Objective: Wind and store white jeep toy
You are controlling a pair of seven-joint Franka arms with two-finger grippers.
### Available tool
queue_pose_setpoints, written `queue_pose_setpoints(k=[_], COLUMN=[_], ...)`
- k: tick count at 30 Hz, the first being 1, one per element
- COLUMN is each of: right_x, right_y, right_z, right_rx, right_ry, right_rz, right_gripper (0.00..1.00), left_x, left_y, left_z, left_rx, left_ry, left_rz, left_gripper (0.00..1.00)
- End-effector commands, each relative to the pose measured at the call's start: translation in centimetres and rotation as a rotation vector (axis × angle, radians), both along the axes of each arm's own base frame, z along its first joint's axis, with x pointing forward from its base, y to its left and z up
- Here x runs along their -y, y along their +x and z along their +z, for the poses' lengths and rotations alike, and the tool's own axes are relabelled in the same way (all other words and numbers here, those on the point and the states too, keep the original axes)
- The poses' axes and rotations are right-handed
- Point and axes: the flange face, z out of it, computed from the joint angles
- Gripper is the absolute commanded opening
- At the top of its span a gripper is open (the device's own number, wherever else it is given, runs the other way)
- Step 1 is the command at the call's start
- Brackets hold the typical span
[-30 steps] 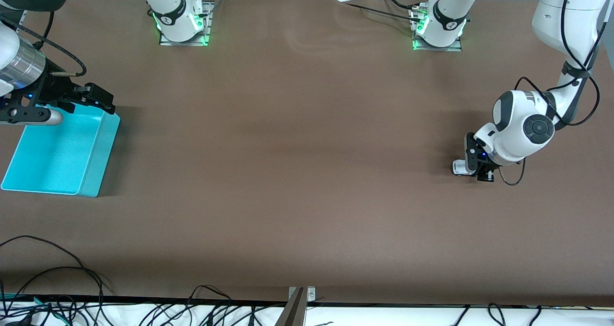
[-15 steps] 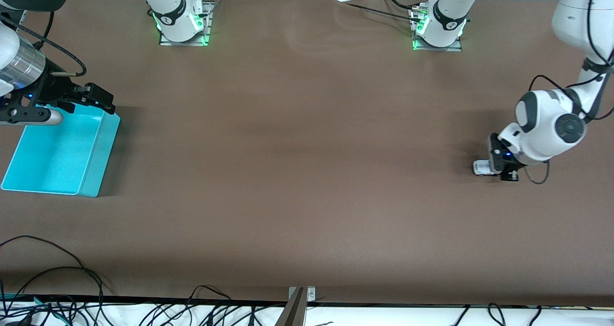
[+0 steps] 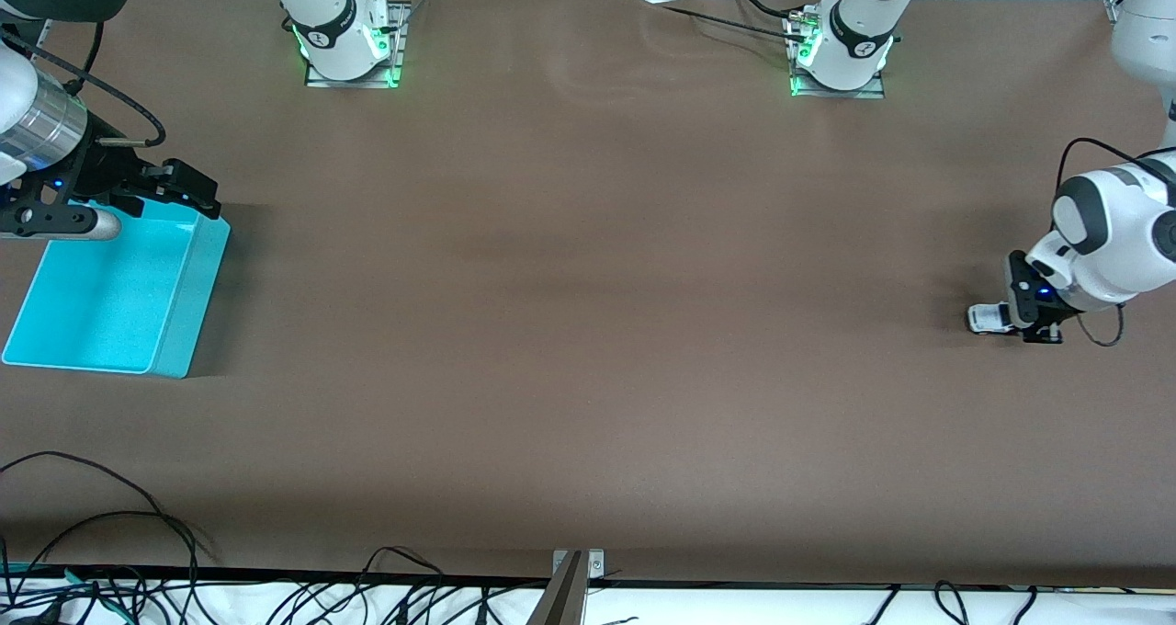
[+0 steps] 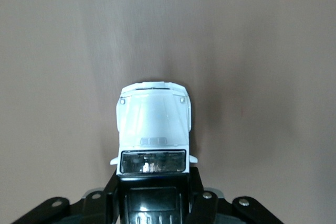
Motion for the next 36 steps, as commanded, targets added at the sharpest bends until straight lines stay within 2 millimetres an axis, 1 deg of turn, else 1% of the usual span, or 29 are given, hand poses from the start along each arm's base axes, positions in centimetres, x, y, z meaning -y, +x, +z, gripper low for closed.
queue_pose_setpoints(k=[1,4,5,9,11,13,14,15,16,17,18,20,21,22,24,29,30,32,34,36], right_x=[-0.2,-0.2,-0.2,-0.2,-0.2,-0.3,-0.2,-0.2,-0.2,-0.2,-0.2,-0.2,-0.3,-0.2,-0.2,-0.2,-0.2,-0.2,-0.2,-0.2], right_y=[0.2,0.2,0.2,0.2,0.2,0.2,0.2,0.2,0.2,0.2,0.2,0.2,0.2,0.2,0.2,0.2,0.2,0.2,0.2,0.2], right_z=[0.6,0.6,0.6,0.6,0.6,0.6,0.6,0.6,0.6,0.6,0.6,0.6,0.6,0.6,0.6,0.6,0.6,0.6,0.6,0.6], right_rx=[0.005,0.004,0.004,0.004,0.004,0.004,0.004,0.004,0.004,0.004,0.004,0.004,0.004,0.004,0.004,0.004,0.004,0.004,0.004,0.004], right_ry=[0.001,0.001,0.001,0.001,0.001,0.001,0.001,0.001,0.001,0.001,0.001,0.001,0.001,0.001,0.001,0.001,0.001,0.001,0.001,0.001], right_rz=[-0.008,-0.008,-0.008,-0.008,-0.008,-0.007,-0.008,-0.008,-0.008,-0.008,-0.008,-0.008,-0.007,-0.008,-0.008,-0.008,-0.008,-0.008,-0.008,-0.008], right_gripper=[1.0,1.0,1.0,1.0,1.0,1.0,1.0,1.0,1.0,1.0,1.0,1.0,1.0,1.0,1.0,1.0,1.0,1.0,1.0,1.0], left_x=[-3.4,-4.8,-5.7,-6.4,-7.0,-7.2,-7.5,-7.6,-7.7,-7.8,-7.8,-8.0,-8.2,-8.1,-8.4,-8.5,-8.4,-8.0,-8.1,-7.8], left_y=[-1.7,-2.0,-2.3,-2.4,-2.6,-2.7,-2.8,-2.9,-2.9,-3.0,-2.8,-2.5,-2.3,-2.1,-1.5,-0.1,0.4,1.0,1.6,2.1], left_z=[-5.2,-5.4,-5.3,-5.1,-4.9,-4.9,-4.9,-4.9,-4.9,-4.9,-4.7,-4.0,-3.6,-3.4,-2.3,-0.1,0.7,1.7,3.6,4.8], left_rx=[-0.067,-0.064,-0.06,-0.056,-0.054,-0.055,-0.055,-0.056,-0.056,-0.057,-0.052,-0.042,-0.038,-0.039,-0.042,-0.088,-0.089,-0.096,-0.093,-0.1], left_ry=[-0.022,-0.021,-0.019,-0.015,-0.011,-0.01,-0.008,-0.006,-0.006,-0.005,-0.004,0.003,0.007,0.007,0.012,-0.001,-0.001,-0.007,-0.001,-0.006], left_rz=[-0.032,-0.023,-0.018,-0.02,-0.011,-0.007,-0.004,0.0,0.001,0.001,0.001,0.001,0.002,0.0,0.0,0.006,0.005,0.003,0.007,0.012], left_gripper=[0.02,0.01,0.02,0.02,0.02,0.03,0.04,0.07,0.13,0.24,0.41,0.9,1.0,1.0,1.0,1.0,1.0,1.0,1.0,1.0])
